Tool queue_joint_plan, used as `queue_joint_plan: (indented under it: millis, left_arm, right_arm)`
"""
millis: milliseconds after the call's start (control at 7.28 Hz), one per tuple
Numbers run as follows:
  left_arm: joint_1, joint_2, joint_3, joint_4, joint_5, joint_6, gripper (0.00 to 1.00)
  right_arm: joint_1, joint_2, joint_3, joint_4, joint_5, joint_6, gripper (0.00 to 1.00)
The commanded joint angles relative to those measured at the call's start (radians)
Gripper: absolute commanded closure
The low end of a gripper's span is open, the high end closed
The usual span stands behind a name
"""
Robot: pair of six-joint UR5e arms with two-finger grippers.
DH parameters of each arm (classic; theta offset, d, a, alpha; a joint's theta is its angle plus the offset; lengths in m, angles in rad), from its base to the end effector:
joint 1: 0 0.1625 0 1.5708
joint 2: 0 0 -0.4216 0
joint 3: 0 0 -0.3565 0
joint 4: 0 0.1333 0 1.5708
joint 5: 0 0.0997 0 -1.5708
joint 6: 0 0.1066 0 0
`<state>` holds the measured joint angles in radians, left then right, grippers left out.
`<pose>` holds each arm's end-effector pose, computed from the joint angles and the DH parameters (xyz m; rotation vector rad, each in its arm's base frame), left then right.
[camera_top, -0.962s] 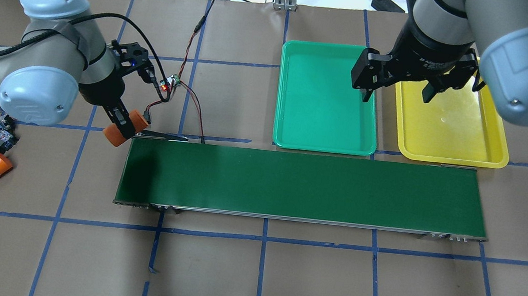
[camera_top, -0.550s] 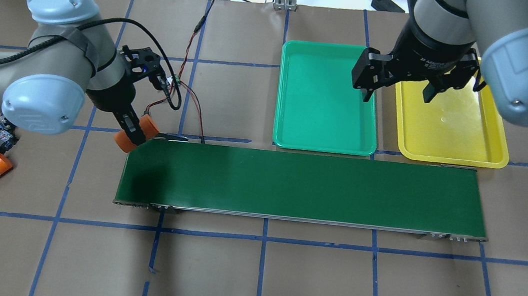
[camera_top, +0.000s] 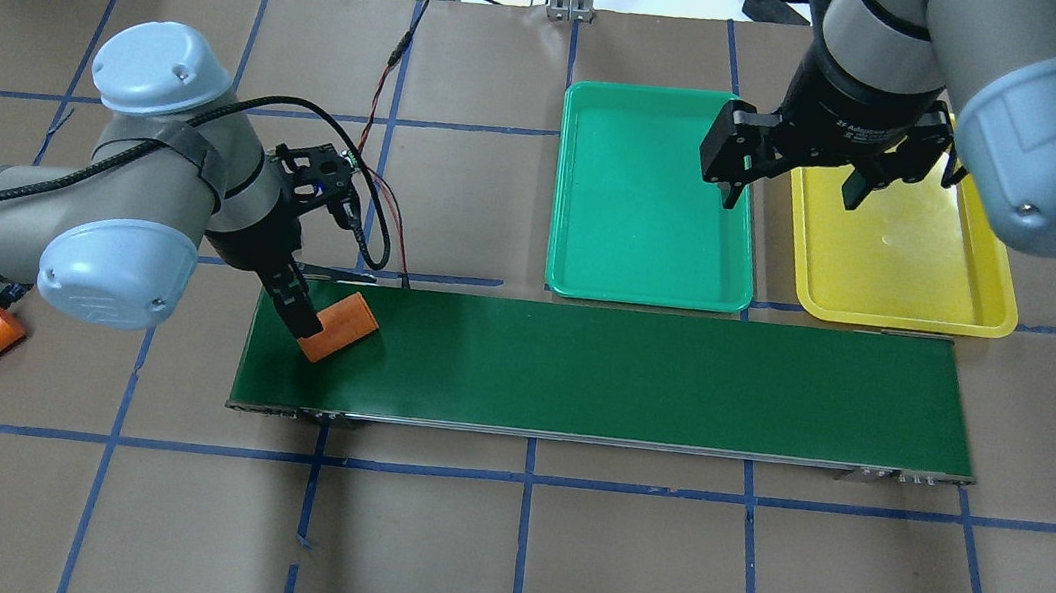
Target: Sort buttons by color to trays
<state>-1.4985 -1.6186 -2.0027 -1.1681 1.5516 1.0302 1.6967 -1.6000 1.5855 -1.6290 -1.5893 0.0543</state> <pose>-0.1041 -0.4363 0.3052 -1.4201 -2.7373 -0.0857 0.1870 -0.4313 0.4900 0.1109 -3.1256 0.1159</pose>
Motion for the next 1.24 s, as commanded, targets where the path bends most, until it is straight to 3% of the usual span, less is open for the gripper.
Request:
queue_joint_plan:
  millis: [0, 275, 550, 687, 1100]
  left_arm:
    - [0.204, 0.016, 0.048, -0.059, -0.005, 0.089, 0.0]
    - [0.492, -0.047, 0.094, -0.05, 0.001, 0.111, 0.0]
    - [0.672, -0.122, 0.101, -0.016, 0.043, 0.119, 0.0]
    - [0.743, -0.159, 0.09, -0.012, 0.088, 0.161, 0.0]
    - [0.802, -0.268, 0.087, 0.077, 0.111, 0.215, 0.0]
  right_arm:
    - [0.001, 0.0, 0.019, -0.002, 0.003, 0.001, 0.0]
    - [0.001, 0.0, 0.019, -0.002, 0.002, 0.001, 0.0]
    - [0.001, 0.0, 0.019, 0.0, 0.002, 0.001, 0.0]
    - [0.001, 0.0, 0.019, 0.0, 0.002, 0.001, 0.0]
    - [0.001, 0.002, 0.019, 0.0, 0.002, 0.001, 0.0]
